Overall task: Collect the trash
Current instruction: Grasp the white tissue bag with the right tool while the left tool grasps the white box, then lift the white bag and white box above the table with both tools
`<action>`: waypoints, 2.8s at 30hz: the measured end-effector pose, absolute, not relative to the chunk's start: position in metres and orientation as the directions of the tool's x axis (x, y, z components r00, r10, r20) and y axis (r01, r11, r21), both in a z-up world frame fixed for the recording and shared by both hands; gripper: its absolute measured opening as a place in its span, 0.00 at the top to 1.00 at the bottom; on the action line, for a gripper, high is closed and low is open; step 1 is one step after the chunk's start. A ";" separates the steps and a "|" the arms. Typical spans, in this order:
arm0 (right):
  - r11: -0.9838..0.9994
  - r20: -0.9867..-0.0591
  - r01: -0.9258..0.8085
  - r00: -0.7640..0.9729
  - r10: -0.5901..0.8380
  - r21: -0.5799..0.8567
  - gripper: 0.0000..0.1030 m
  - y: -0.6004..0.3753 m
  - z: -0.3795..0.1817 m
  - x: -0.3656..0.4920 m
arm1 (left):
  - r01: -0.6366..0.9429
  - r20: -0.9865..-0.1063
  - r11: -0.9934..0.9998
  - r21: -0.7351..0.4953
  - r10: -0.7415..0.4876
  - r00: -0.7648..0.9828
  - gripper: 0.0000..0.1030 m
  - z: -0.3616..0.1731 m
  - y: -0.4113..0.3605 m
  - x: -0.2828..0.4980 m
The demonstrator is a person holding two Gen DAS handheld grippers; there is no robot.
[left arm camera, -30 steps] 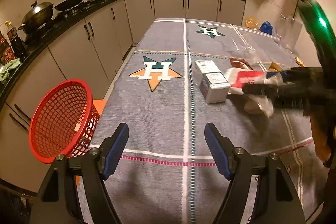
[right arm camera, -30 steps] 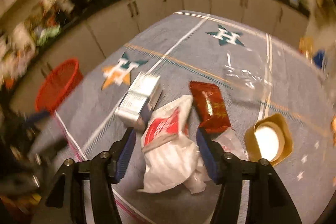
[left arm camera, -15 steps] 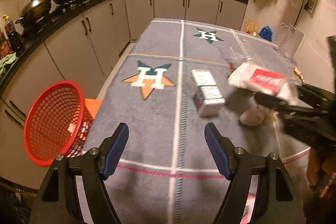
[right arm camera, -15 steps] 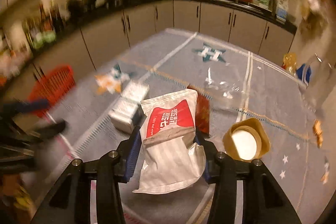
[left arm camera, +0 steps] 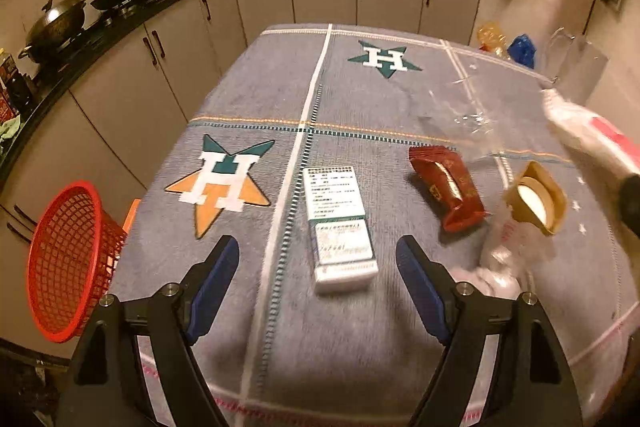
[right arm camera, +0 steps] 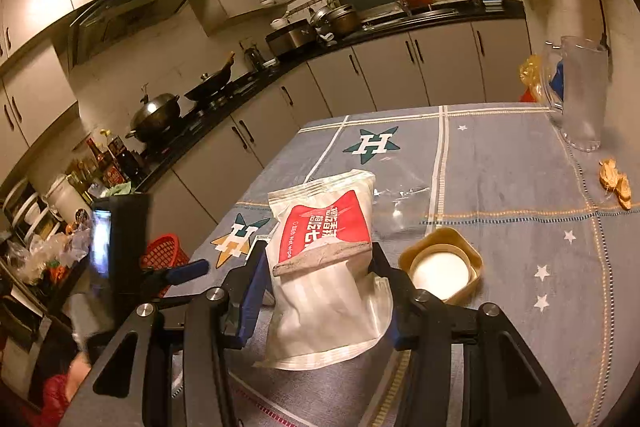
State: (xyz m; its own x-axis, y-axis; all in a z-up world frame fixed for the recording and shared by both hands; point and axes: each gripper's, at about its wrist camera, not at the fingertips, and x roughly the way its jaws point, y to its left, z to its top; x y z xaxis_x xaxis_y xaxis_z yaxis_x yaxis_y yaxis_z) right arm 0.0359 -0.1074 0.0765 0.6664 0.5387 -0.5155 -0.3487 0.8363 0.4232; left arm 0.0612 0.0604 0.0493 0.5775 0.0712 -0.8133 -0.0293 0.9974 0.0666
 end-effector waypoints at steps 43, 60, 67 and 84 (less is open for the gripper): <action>0.871 -0.612 -0.372 0.620 0.491 0.322 0.49 -0.069 0.034 0.035 | -0.032 -0.776 0.999 -0.001 0.019 0.630 0.39 0.008 0.092 0.081; 0.883 -0.597 -0.369 0.651 0.469 0.290 0.49 -0.070 0.034 0.032 | -0.045 -0.731 0.999 0.019 0.045 0.681 0.65 0.020 0.097 0.071; 0.889 -0.596 -0.361 0.660 0.458 0.283 0.49 -0.071 0.033 0.032 | -0.036 -0.692 0.999 0.027 0.044 0.720 0.65 0.030 0.092 0.064; 0.905 -0.598 -0.329 0.680 0.424 0.268 0.49 -0.073 0.035 0.031 | -0.010 -0.638 0.999 0.034 0.029 0.769 0.65 0.046 0.084 0.049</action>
State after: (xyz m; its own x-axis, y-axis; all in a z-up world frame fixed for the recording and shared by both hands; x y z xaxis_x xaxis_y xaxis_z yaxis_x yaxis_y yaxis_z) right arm 0.0312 -0.0730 0.0355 0.6803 0.4242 -0.5977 -0.3290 0.9055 0.2681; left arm 0.0494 0.0843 0.0457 0.7691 0.0295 -0.6384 -0.0097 0.9994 0.0344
